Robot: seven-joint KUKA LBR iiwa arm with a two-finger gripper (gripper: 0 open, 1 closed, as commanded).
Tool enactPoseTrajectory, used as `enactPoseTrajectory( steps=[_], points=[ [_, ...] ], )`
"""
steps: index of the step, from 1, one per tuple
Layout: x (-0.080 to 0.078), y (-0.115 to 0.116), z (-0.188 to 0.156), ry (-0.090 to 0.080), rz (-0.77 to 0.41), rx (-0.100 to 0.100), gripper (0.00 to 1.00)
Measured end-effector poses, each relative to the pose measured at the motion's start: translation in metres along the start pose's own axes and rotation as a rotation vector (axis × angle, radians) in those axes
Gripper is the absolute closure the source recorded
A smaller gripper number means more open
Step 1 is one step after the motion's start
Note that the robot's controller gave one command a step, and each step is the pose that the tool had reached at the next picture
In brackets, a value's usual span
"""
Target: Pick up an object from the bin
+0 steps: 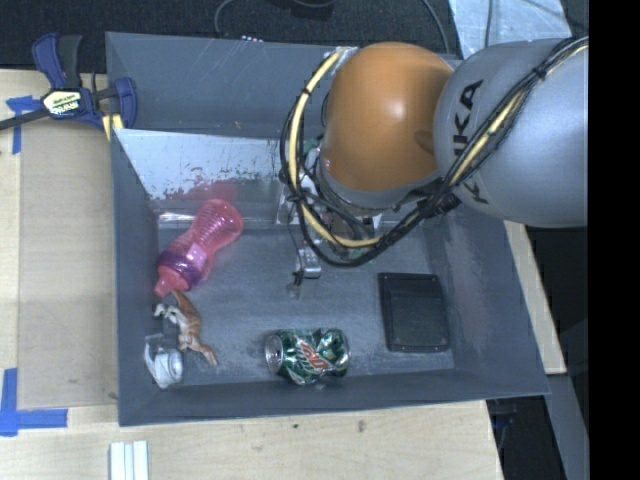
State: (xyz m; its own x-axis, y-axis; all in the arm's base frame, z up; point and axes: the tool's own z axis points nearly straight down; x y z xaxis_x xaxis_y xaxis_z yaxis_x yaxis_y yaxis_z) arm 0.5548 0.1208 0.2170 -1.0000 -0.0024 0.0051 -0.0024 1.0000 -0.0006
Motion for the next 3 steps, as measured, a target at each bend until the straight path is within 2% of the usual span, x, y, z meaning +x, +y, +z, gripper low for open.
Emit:
enactPoseTrajectory(
  steps=[1, 2, 3],
  points=[
    [-0.001, 0.0, -0.005, -0.008, 0.002, -0.002, 0.0],
    [0.027, -0.013, 0.028, -0.012, -0.027, -0.002, 0.0],
    [0.051, -0.019, 0.053, 0.002, -0.062, 0.001, 0.0]
  ],
)
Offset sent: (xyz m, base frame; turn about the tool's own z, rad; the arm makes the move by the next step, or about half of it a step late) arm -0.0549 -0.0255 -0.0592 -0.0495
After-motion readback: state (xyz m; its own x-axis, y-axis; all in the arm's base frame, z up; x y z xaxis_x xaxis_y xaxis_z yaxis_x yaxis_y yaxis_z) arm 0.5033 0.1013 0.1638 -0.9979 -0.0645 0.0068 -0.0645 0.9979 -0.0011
